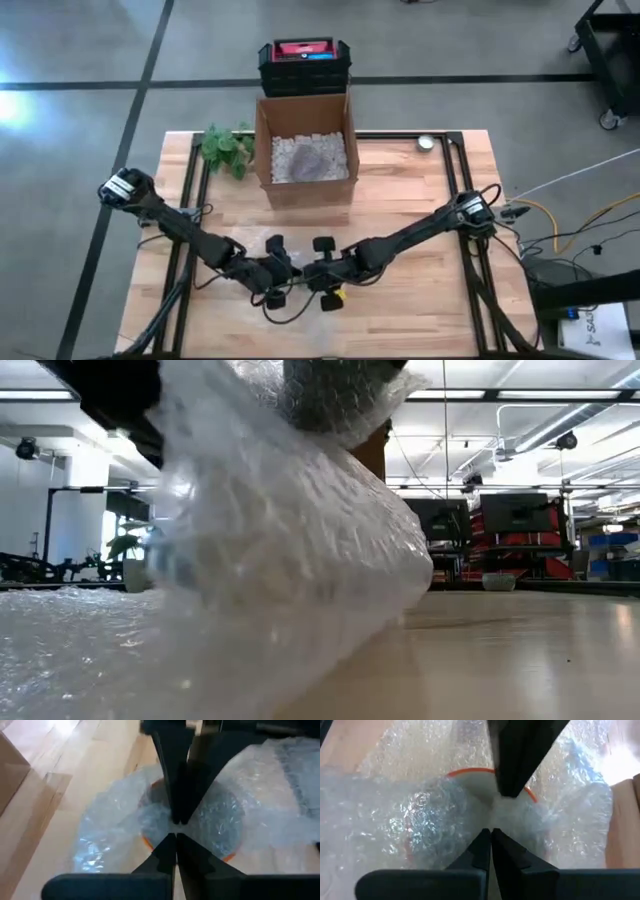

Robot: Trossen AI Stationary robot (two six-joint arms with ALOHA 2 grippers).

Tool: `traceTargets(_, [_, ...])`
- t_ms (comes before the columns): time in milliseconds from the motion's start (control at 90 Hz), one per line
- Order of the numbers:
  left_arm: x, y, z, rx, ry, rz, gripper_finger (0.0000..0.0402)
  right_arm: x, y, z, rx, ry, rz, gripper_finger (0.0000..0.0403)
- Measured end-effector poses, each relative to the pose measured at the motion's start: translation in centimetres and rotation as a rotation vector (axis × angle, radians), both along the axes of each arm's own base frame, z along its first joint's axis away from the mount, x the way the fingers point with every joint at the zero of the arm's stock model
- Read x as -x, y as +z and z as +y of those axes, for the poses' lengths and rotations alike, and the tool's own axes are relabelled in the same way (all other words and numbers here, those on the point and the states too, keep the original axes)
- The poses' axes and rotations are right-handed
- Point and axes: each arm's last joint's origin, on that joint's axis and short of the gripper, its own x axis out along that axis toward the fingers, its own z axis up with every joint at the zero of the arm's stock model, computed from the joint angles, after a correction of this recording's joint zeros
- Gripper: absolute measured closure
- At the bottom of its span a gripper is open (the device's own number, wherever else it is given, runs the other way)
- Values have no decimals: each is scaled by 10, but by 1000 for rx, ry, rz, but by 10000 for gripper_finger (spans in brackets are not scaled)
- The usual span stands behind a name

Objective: Wrap mug
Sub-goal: Wrap the yellow mug using the bubble wrap

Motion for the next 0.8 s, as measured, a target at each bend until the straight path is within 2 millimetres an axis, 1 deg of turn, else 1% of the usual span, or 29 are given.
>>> traceTargets(222, [6, 10, -1, 17, -13, -25, 402, 0, -6, 0, -13, -32, 0, 402])
traceTargets(433, [7, 10, -1, 22, -11, -19, 402, -4, -22, 2, -24, -26, 27, 403])
traceTargets(800, [8, 8, -1, 16, -9, -5, 402, -3, -24, 2, -23, -21, 40, 403])
